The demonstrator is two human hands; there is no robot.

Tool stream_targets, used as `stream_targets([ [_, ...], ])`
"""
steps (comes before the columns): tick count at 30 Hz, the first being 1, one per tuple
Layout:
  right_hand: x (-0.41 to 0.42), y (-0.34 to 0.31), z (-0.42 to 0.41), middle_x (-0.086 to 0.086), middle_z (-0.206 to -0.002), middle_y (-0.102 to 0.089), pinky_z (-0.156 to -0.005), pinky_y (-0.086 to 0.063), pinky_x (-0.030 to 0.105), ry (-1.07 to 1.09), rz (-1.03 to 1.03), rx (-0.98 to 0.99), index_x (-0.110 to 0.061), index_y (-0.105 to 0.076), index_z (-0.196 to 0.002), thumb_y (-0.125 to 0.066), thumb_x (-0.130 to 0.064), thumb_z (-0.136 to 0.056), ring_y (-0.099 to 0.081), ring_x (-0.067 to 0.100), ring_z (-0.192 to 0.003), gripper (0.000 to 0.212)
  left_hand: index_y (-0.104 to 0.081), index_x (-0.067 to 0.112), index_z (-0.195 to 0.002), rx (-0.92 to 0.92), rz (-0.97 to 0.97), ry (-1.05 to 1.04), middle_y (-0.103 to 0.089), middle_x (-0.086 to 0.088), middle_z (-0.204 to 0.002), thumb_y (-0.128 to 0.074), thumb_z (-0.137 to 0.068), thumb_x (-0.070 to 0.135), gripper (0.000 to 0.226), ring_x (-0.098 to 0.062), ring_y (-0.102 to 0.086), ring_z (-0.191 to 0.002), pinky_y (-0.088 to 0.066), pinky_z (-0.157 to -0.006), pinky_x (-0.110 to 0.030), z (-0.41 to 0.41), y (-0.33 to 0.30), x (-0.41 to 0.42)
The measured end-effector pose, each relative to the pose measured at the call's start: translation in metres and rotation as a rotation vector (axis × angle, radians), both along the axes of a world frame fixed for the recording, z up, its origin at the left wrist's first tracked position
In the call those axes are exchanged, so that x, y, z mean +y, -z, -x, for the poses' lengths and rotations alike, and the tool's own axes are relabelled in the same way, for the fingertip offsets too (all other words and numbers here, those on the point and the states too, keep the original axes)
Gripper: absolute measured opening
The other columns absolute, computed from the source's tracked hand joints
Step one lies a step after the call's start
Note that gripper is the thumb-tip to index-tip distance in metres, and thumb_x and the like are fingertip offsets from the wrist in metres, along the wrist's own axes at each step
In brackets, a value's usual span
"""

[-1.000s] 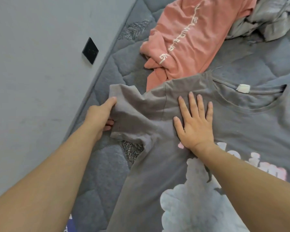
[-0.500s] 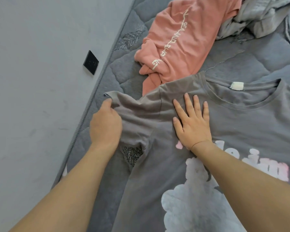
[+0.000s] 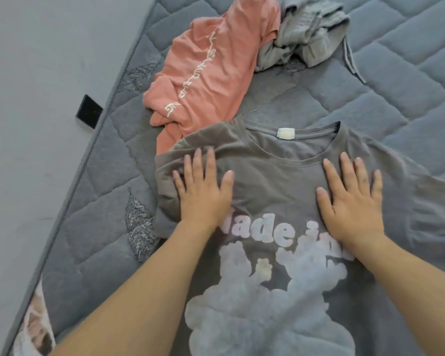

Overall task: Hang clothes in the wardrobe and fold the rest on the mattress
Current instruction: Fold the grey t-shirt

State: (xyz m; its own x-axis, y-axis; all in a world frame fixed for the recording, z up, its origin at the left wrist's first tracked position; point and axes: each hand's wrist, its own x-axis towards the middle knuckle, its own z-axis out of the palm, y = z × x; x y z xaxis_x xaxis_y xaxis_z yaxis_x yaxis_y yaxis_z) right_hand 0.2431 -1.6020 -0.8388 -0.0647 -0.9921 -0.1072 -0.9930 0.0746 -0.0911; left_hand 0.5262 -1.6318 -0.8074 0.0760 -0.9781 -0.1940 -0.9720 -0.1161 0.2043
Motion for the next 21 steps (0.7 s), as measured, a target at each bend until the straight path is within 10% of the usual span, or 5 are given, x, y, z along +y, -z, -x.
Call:
stream_targets([
  [4, -0.008, 0.018, 0.001, 0.007, -0.164, -0.014, -0.12, -0.002, 0.057, -0.017, 0.063, -0.001, -0.027, -0.022, -0.156, -0.023, -0.051, -0.097, -0.008, 0.03, -0.151, 0.063, 0.008, 0.021, -0.159, -0.218, 0.001, -0.002, 0.009, -0.006, -0.166, -0.018, -0.096, 0.059, 0.078, -0.028, 0.011, -0.152, 0.007, -0.119, -0.059, -0.006, 0.033, -0.004],
  [10, -0.006, 0.016, 0.003, 0.008, -0.165, -0.012, -0.12, -0.003, 0.058, -0.034, 0.07, -0.026, -0.027, -0.021, -0.156, -0.022, -0.049, -0.098, -0.008, 0.029, -0.152, 0.062, -0.019, 0.014, -0.158, 0.09, 0.134, 0.01, -0.008, -0.005, -0.167, -0.027, -0.096, 0.043, 0.069, -0.023, 0.001, -0.154, 0.005, -0.123, -0.047, 0.082, 0.019, 0.028],
  [21, 0.002, -0.002, 0.023, 0.003, -0.164, -0.018, -0.121, 0.003, 0.053, 0.032, 0.045, -0.077, -0.026, -0.026, -0.155, -0.025, -0.048, -0.096, -0.012, 0.022, -0.151, 0.063, -0.012, 0.015, -0.159, -0.101, 0.088, -0.042, -0.008, -0.008, -0.167, -0.028, -0.092, 0.042, 0.074, -0.029, -0.001, -0.153, 0.001, -0.122, -0.053, 0.112, 0.049, 0.047],
])
